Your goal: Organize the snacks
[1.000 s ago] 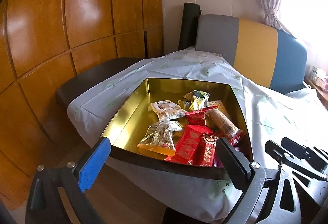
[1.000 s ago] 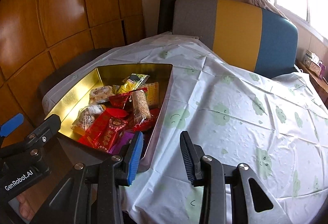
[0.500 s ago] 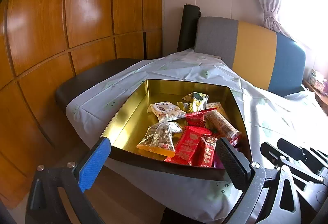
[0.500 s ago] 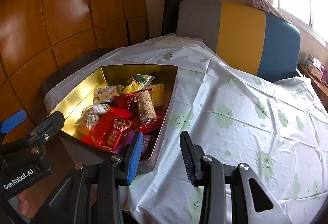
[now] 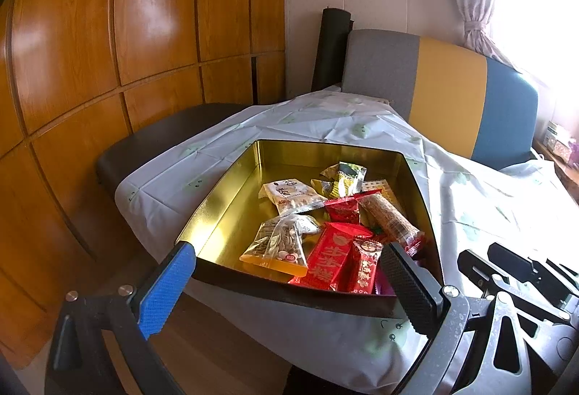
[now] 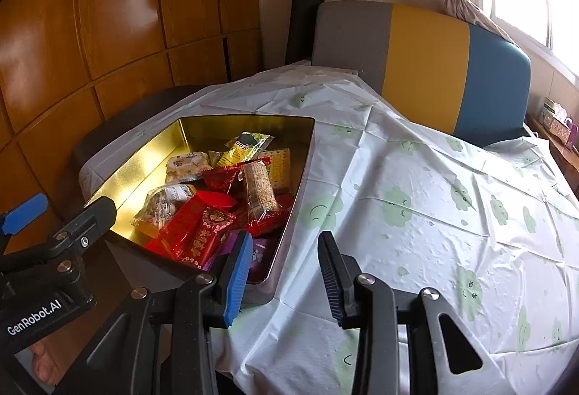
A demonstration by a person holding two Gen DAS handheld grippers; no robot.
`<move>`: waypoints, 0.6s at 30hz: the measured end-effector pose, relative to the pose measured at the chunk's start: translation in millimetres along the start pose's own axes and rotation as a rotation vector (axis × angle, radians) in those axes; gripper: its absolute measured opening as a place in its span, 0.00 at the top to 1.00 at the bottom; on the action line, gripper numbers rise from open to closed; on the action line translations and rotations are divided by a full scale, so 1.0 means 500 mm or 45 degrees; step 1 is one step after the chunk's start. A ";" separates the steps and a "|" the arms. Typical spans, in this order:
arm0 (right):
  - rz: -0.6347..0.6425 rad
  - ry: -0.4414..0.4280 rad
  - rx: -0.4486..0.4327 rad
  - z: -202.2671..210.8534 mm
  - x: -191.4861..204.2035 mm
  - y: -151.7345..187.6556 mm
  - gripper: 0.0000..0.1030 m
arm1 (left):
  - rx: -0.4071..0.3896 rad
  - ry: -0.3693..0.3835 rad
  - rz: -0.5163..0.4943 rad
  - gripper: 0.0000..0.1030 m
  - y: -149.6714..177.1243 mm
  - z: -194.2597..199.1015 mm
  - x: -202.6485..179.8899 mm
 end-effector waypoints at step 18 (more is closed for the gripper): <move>0.000 0.006 -0.004 0.002 -0.002 -0.001 0.63 | -0.001 0.018 -0.005 0.00 -0.003 0.003 -0.005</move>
Point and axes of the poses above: each gripper's, at about its wrist camera, not at the fingertips, and z roughly against the way its jaws point, x to its left, y to its underside, the point moved 9 cm from there along -z, roughly the way its jaws point, and after that the axes turned 2 degrees about z, right-handed, at the moved point
